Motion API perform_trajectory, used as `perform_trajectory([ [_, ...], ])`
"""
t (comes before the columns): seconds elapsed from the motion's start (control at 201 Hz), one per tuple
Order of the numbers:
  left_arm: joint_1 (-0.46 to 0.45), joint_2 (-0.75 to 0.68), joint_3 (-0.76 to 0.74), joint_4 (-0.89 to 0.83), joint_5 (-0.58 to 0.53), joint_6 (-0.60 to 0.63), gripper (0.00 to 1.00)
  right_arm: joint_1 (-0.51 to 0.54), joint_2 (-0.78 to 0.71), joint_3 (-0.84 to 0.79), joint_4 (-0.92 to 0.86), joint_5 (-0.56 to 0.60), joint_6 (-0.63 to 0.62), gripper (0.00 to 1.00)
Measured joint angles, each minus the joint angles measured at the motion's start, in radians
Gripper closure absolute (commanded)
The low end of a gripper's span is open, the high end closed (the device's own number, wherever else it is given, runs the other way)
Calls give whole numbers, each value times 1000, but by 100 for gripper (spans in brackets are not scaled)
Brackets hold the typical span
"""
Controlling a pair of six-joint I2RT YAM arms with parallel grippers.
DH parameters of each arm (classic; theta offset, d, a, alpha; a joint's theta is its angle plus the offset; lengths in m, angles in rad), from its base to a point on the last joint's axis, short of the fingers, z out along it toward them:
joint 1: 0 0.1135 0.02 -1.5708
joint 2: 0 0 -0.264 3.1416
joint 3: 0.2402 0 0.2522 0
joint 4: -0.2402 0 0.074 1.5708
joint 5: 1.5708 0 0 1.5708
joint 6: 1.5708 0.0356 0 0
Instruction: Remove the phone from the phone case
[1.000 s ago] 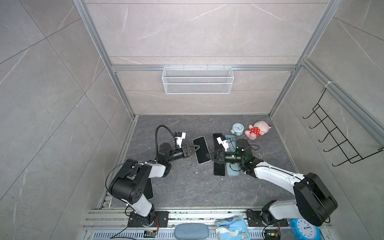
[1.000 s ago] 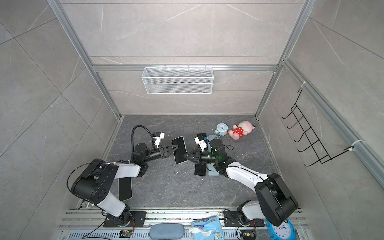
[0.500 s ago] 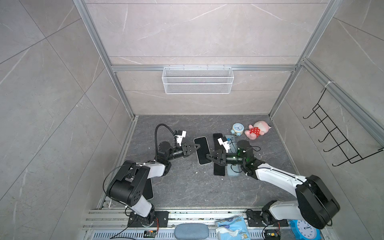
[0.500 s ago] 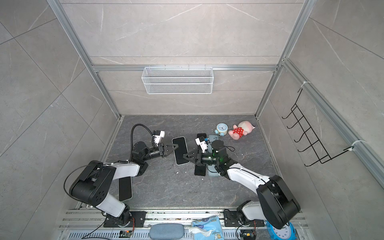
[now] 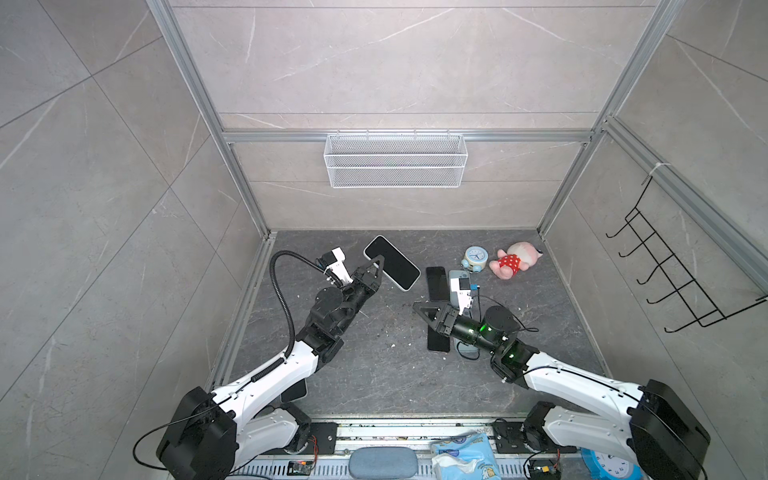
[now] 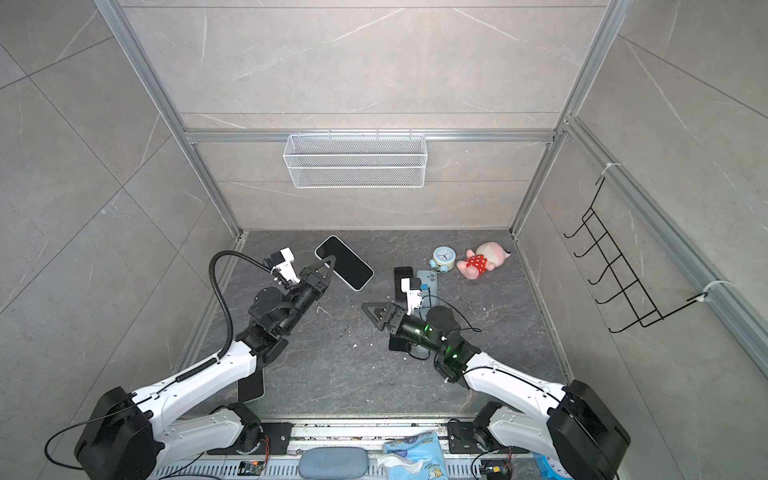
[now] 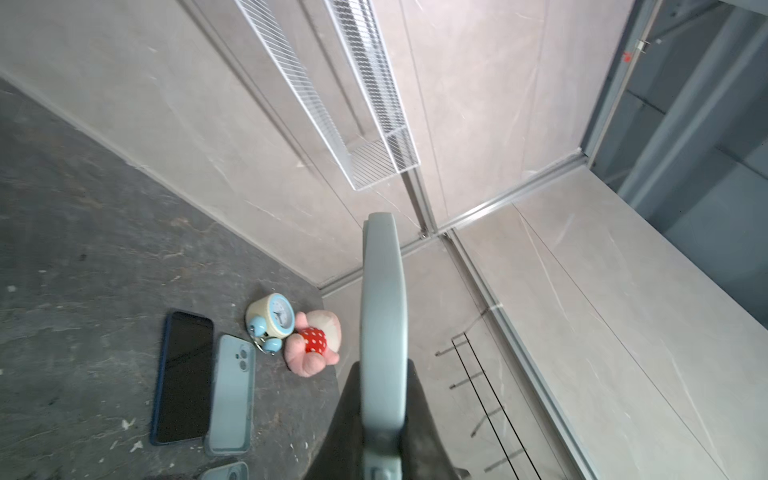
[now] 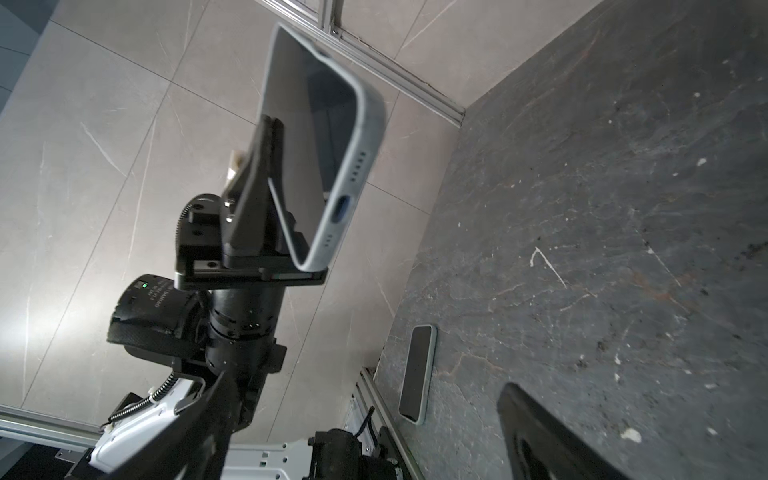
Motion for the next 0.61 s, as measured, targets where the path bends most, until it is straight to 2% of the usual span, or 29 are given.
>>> perform_trajectory([
  [0.095,-17,13,-18,-10,-73,-24,100,2,44,0,79,5,21,10],
  [0.239,-40,21,-43,-12,-119,-74,100,7,101,0,179,11,59,20],
  [0.339,-48,26,-51,-5,-129,-103,100,7,137,0,230,11,73,27],
  [0.428,-50,27,-59,4,-131,-122,100,8,159,0,259,11,85,38],
  [0.608,-56,29,-80,33,-146,-149,100,8,190,0,310,12,105,47],
])
